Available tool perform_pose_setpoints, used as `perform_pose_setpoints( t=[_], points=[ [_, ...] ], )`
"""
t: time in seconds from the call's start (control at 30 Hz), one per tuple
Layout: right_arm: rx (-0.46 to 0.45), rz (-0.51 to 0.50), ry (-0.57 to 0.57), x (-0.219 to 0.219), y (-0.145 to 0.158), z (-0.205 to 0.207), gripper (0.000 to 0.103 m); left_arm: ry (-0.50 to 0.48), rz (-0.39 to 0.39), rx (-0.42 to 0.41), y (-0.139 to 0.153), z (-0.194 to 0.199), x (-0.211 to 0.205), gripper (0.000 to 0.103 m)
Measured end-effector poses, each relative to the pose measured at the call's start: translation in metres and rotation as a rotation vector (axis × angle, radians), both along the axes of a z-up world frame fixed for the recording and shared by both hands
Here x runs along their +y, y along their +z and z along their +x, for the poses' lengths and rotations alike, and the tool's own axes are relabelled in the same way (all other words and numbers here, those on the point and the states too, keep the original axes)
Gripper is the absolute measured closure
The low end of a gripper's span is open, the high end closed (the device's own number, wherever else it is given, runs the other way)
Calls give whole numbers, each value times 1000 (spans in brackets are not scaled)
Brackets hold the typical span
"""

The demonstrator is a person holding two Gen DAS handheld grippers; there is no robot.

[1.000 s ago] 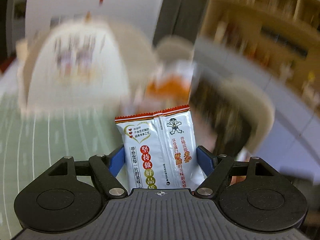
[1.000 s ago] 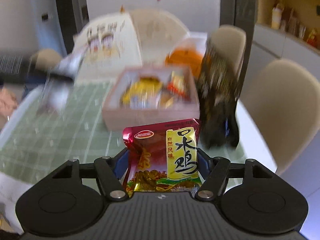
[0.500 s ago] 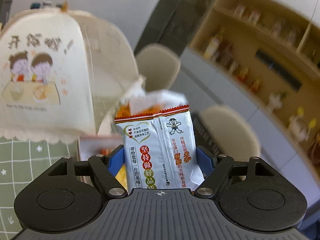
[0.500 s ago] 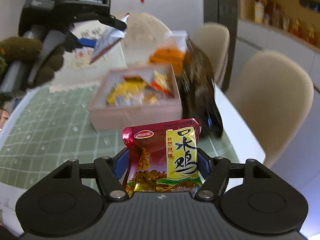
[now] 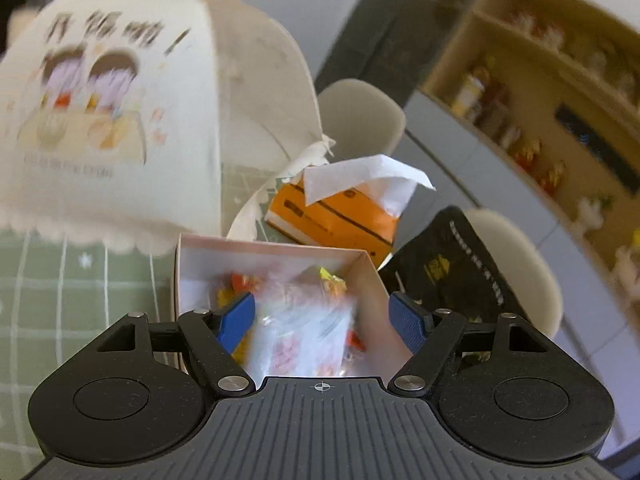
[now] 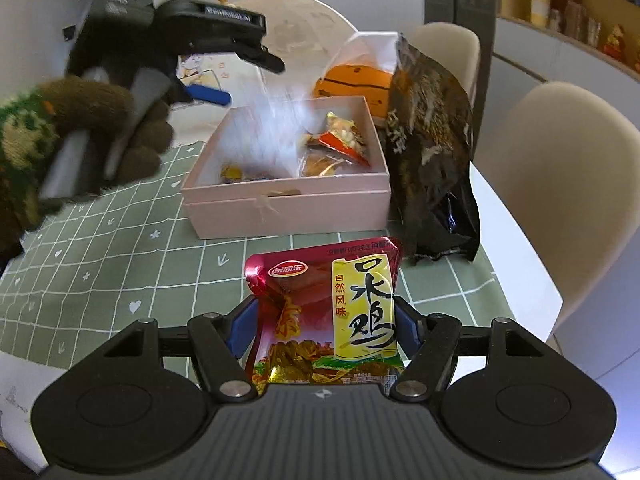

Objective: Organize snacks
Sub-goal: 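Carry the red bag over the pink box and open the right gripper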

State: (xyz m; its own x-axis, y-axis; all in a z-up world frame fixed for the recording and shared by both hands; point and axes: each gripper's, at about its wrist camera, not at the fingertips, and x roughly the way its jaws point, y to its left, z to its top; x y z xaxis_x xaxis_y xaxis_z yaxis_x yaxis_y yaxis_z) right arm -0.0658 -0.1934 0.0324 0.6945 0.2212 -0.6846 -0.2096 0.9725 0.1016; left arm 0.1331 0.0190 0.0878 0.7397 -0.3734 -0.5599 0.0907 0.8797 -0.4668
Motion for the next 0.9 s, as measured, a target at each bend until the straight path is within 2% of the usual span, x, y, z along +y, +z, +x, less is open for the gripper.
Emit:
perform_pose_setpoints(
  t=[0.03, 0.13, 0.27, 0.3, 0.37, 0.53, 0.7, 0.8, 0.87, 0.9],
  points=[
    [-3, -6, 2, 1, -1, -1, 34, 7, -4, -2, -1, 0, 2, 23],
    [24, -13, 3, -1, -6, 3, 34, 0, 52, -3, 6, -6, 3, 23],
    [23, -16, -10, -5, -4, 8, 34, -13, 219, 3, 18, -43, 0, 23],
    [22, -5, -8, -6, 0, 11, 34, -23, 279, 30, 16, -55, -4, 23],
    [10, 6, 0, -7, 10, 20, 34, -45, 337, 80, 10, -76, -9, 23],
    [-114, -12, 61, 7, 59, 49, 34, -61, 340, 174, -8, -113, -7, 24],
    [-240, -34, 80, 31, 110, 100, 34, -50, 364, 153, -2, -137, -4, 24],
    [-238, -6, 62, 44, 127, 140, 31, -37, 380, 133, 6, -144, -1, 24],
    [-198, 47, 46, 48, 125, 167, 15, -27, 378, 126, 9, -148, 1, 24],
    [-155, 74, 49, 50, 119, 182, 15, -24, 378, 123, 11, -149, 1, 24]
  ],
)
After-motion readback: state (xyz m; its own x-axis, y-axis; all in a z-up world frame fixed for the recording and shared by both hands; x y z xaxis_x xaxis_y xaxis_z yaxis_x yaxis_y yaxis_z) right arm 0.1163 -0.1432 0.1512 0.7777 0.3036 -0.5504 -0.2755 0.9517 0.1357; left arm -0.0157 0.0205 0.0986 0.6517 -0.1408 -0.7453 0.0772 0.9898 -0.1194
